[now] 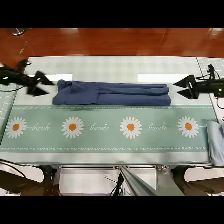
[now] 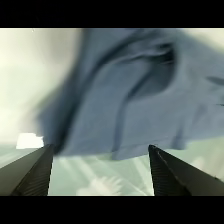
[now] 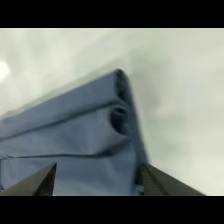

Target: Fold the shirts.

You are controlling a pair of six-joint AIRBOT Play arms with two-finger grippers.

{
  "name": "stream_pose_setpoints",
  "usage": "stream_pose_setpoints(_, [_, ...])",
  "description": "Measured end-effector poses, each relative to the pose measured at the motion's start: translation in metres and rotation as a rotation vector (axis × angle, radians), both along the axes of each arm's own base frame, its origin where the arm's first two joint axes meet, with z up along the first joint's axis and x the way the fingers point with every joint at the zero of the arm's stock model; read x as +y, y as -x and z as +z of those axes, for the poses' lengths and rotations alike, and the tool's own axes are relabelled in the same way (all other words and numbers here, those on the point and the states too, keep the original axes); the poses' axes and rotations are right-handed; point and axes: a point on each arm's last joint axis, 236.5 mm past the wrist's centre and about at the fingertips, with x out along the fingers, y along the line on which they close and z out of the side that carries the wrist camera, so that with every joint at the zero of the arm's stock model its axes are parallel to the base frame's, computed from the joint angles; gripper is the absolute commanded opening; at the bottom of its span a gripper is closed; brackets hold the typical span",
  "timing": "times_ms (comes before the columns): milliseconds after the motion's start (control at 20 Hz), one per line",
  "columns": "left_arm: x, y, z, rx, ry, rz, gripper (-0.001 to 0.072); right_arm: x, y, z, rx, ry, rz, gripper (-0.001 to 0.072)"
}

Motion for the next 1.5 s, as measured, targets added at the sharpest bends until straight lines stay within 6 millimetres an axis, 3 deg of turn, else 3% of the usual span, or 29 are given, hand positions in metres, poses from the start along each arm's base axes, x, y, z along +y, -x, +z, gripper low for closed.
stream_pose_setpoints(100, [0.026,0.016,0.01,-0.019,-0.066,0.068,0.0702,-0.004,0.011,-0.009,0.053,0.018,0.019,0.0619])
stream_pose_setpoints(200, [0.028,0.02,0.025,-0.126,-0.094,0.119,0.0702,0.0,0.018,-0.021,0.099,0.034,0.043,0.0619])
stream_pose_setpoints(400, [-0.033,0.027,0.051,-0.348,-0.026,0.071,0.0701,0.032,0.015,-0.042,0.147,0.007,0.09,0.0615])
stream_pose_setpoints(500, [-0.075,0.033,0.055,-0.402,0.028,-0.014,0.07,0.051,0.011,-0.046,0.15,-0.014,0.108,0.0457])
stream_pose_setpoints(550, [-0.095,0.037,0.055,-0.415,0.05,-0.058,0.0699,0.058,0.009,-0.049,0.149,-0.008,0.118,0.007])
stream_pose_setpoints(600, [-0.112,0.037,0.055,-0.43,0.061,-0.089,0.0698,0.062,0.009,-0.052,0.15,0.003,0.126,0.0027])
stream_pose_setpoints(650, [-0.127,0.039,0.052,-0.436,0.07,-0.121,0.0602,0.068,0.01,-0.049,0.151,-0.006,0.14,0.0027])
stream_pose_setpoints(700, [-0.142,0.041,0.05,-0.438,0.081,-0.145,0.0153,0.073,0.012,-0.043,0.142,-0.007,0.165,0.0027])
stream_pose_setpoints(750, [-0.156,0.042,0.047,-0.438,0.086,-0.168,0.0024,0.075,0.017,-0.037,0.138,0.007,0.201,0.0027])
stream_pose_setpoints(900, [-0.199,0.048,0.04,-0.433,0.107,-0.254,0.0021,0.07,0.035,-0.006,0.102,0.109,0.294,0.0027])
stream_pose_setpoints(1100, [-0.273,0.056,0.04,-0.455,0.127,-0.404,0.0021,0.065,0.059,0.063,-0.033,0.252,0.338,0.0027])
stream_pose_setpoints(1300, [-0.353,0.054,0.035,-0.469,0.084,-0.492,0.0021,0.076,0.097,0.132,-0.203,0.339,0.332,0.0027])
stream_pose_setpoints(1500, [-0.439,0.074,0.019,-0.416,0.112,-0.601,0.0022,0.09,0.135,0.172,-0.31,0.373,0.314,0.0027])
